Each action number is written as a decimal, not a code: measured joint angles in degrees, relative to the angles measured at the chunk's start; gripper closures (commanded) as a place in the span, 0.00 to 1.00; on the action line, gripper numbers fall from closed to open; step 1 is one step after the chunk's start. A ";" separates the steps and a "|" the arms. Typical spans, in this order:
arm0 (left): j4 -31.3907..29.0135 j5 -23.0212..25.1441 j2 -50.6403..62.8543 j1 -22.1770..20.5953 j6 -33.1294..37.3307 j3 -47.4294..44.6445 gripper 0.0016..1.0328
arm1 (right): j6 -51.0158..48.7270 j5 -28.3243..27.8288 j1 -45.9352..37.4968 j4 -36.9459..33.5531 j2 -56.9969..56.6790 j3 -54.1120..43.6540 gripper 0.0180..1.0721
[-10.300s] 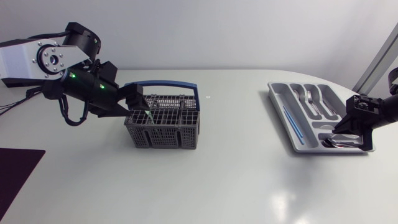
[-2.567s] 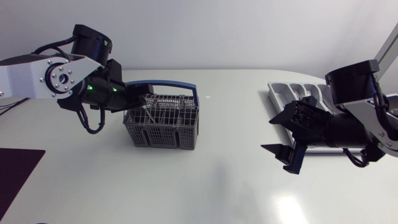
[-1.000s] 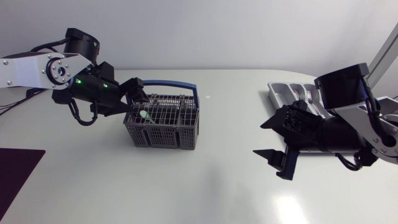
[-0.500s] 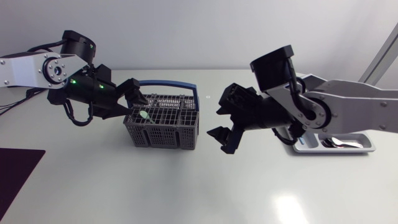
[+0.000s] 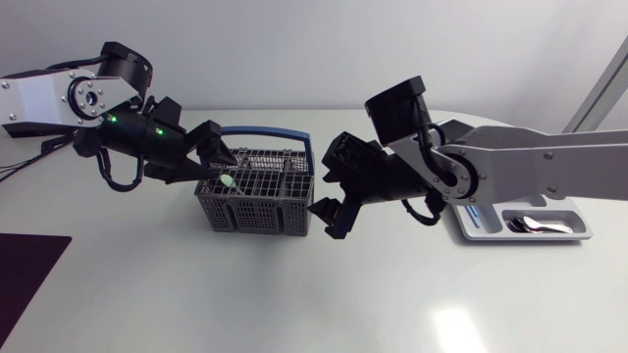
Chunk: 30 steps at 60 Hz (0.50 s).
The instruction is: Unload the cutlery basket into the drawer organizer.
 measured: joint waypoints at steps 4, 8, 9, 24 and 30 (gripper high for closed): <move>0.00 0.00 0.55 0.33 0.61 0.37 0.44 | 0.00 0.00 0.00 0.00 0.00 0.00 0.19; 0.00 -0.20 0.87 0.61 1.51 0.61 0.44 | 0.00 0.00 0.04 0.00 0.00 0.00 0.19; -0.04 -0.33 0.96 0.61 1.70 0.63 0.44 | 0.00 0.00 0.04 0.00 0.00 0.00 0.19; -0.94 -1.11 2.23 0.66 3.37 1.27 0.57 | 0.00 0.00 0.44 0.20 0.00 0.00 0.19; -1.03 -1.14 2.27 0.66 3.43 1.29 0.59 | 0.00 0.00 0.48 0.42 0.00 0.00 0.19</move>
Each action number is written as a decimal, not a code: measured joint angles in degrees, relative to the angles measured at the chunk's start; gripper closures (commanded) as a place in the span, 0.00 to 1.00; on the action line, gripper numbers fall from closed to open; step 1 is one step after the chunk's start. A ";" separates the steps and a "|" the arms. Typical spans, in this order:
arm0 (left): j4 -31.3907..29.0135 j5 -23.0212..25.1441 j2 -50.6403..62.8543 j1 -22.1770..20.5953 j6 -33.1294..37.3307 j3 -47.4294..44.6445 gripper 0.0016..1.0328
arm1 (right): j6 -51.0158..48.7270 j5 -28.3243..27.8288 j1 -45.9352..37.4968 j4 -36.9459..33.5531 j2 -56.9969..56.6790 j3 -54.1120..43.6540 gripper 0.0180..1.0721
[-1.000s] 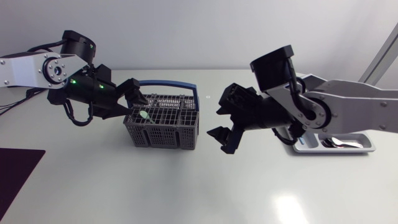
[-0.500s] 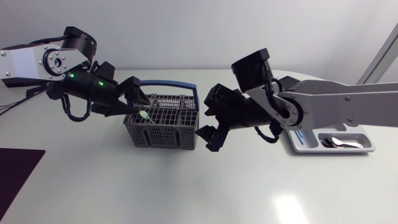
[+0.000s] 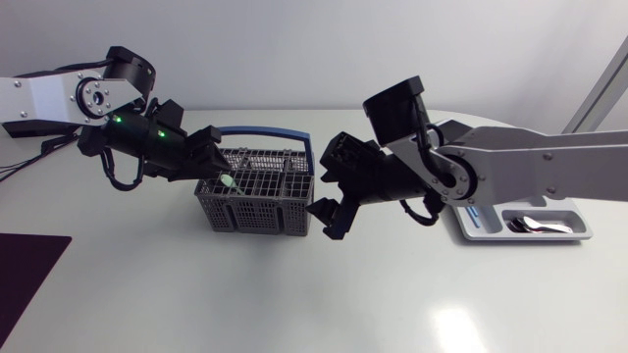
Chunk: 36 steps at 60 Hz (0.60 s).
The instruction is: Unload the cutlery basket into the drawer organizer.
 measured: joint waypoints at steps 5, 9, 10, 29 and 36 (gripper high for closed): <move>0.00 -0.22 0.28 -0.02 0.39 0.00 0.59 | 0.00 0.00 0.00 0.02 0.07 0.00 0.19; 0.00 -0.37 0.59 -0.02 0.57 0.00 0.59 | 0.00 0.00 0.00 0.24 0.11 0.00 0.19; -0.02 -0.39 0.68 -0.07 0.59 0.00 0.59 | 0.00 0.00 0.00 0.31 0.13 0.00 0.19; -0.07 -0.37 1.70 -0.28 1.46 0.00 0.68 | 0.00 0.00 0.00 0.39 0.46 0.00 0.19; -0.04 -0.37 2.14 -0.57 1.64 0.00 0.68 | 0.00 0.00 0.00 0.39 0.48 0.00 0.19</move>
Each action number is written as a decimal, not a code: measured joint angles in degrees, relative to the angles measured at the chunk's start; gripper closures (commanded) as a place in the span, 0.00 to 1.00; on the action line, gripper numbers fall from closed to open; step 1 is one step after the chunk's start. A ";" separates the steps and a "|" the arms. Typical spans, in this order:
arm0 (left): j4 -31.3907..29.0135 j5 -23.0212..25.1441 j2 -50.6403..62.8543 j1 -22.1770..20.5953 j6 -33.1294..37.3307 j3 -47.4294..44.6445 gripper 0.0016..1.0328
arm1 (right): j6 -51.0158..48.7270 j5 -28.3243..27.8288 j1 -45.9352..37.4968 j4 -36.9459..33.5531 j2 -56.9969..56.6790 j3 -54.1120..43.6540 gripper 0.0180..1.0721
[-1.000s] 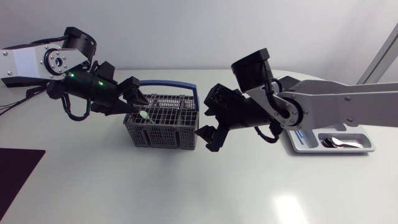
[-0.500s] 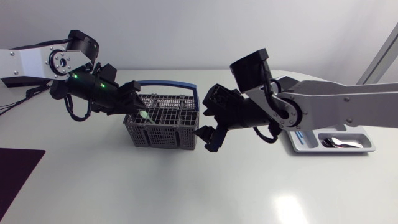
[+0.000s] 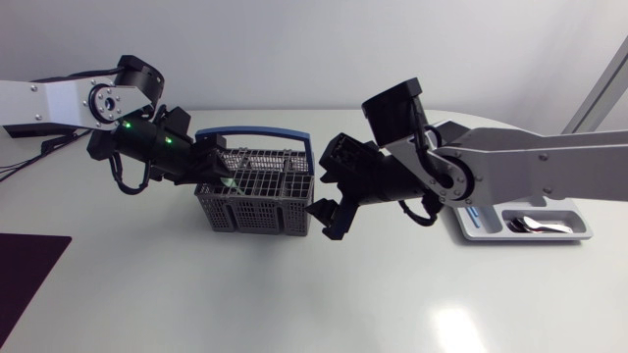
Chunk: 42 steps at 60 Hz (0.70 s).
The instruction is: Unload the cutlery basket into the drawer organizer.
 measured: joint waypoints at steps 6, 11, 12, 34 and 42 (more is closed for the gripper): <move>0.00 0.00 0.09 -0.26 0.00 0.00 0.68 | 0.00 0.00 0.00 0.00 0.00 0.00 0.19; 0.00 0.00 0.09 -0.37 0.00 0.00 0.70 | 0.00 0.00 0.00 0.00 0.00 0.00 0.19; 0.00 0.00 0.09 -0.37 0.00 0.00 0.71 | 0.00 0.00 0.02 0.00 0.00 0.00 0.19; 0.04 0.00 0.09 -0.37 0.22 0.00 0.76 | 0.42 0.00 1.68 0.00 0.90 1.66 0.19; 0.28 0.00 0.09 -0.37 0.24 0.00 0.80 | 0.42 0.00 2.14 0.02 1.14 2.36 0.19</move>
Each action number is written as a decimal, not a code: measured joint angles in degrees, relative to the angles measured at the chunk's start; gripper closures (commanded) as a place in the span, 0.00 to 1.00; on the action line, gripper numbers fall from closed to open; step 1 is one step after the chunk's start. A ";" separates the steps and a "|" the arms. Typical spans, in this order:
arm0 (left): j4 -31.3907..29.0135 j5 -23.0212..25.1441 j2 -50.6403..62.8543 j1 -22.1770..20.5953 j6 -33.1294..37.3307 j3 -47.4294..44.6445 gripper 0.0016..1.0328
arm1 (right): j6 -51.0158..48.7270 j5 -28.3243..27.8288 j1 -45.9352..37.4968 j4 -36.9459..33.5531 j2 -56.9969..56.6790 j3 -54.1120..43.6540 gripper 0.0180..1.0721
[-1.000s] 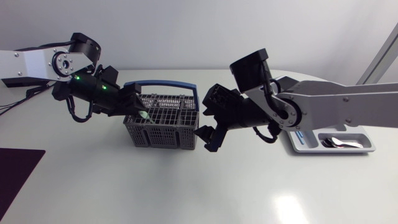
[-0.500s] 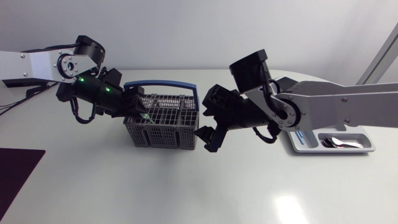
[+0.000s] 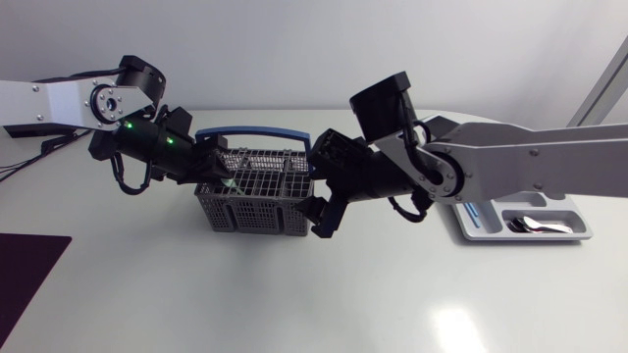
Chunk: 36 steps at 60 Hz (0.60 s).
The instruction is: Unload the cutlery basket into the drawer organizer.
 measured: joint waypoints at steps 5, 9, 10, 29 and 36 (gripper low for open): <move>0.04 0.00 0.00 0.00 0.00 0.00 0.81 | 0.00 0.00 0.15 0.02 0.11 0.00 0.19; 0.39 -0.02 0.00 0.02 0.00 -0.02 0.84 | 0.02 0.00 0.37 0.02 0.31 0.04 0.19; 0.50 -0.02 0.00 0.00 0.00 -0.02 0.85 | 0.02 0.02 0.42 0.00 0.35 0.11 0.19; 1.90 0.07 0.00 0.02 0.85 -0.39 0.93 | 0.20 0.02 1.11 0.13 1.38 0.66 0.19; 2.47 0.28 0.00 0.02 0.85 -0.72 0.94 | 0.20 0.02 1.11 0.13 1.38 0.72 0.19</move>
